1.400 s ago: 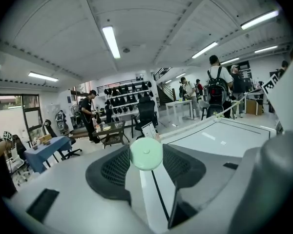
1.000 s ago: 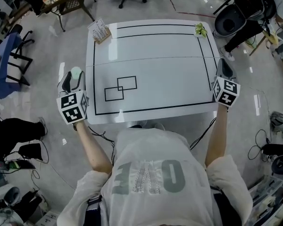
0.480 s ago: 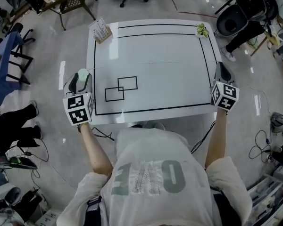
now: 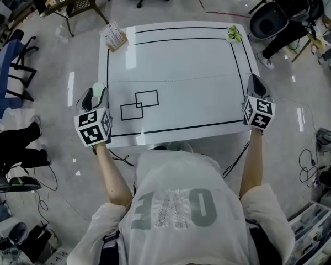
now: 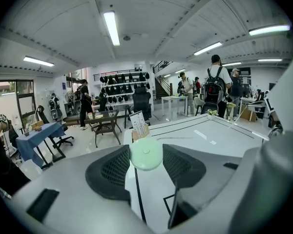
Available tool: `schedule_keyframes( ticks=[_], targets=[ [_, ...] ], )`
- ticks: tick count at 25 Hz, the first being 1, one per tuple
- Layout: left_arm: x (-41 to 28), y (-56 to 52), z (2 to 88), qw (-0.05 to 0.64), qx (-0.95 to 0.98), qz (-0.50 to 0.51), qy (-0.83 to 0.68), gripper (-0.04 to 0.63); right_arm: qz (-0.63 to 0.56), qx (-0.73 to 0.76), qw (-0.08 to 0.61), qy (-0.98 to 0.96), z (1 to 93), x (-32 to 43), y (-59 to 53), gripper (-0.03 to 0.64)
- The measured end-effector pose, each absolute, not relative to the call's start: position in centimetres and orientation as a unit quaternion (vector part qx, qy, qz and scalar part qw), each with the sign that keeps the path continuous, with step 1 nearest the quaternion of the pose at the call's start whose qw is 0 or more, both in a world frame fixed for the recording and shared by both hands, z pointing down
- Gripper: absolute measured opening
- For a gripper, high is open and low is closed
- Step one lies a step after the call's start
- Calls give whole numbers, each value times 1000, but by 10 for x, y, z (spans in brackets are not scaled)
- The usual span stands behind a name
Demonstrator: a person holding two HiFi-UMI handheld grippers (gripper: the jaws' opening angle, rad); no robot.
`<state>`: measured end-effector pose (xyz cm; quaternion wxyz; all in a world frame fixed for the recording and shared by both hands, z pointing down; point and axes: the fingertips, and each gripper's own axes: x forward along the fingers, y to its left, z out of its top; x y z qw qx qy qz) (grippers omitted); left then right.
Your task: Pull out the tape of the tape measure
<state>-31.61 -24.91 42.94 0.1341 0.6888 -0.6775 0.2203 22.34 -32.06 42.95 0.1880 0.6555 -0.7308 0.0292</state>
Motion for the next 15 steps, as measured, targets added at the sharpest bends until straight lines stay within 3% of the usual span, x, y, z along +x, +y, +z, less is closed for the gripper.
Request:
schedule_keyframes(
  ticks=[15],
  targets=[
    [-277,-236,532,231,671,262,-654,230,118,637,249,-720,524,214,-305,32]
  ],
)
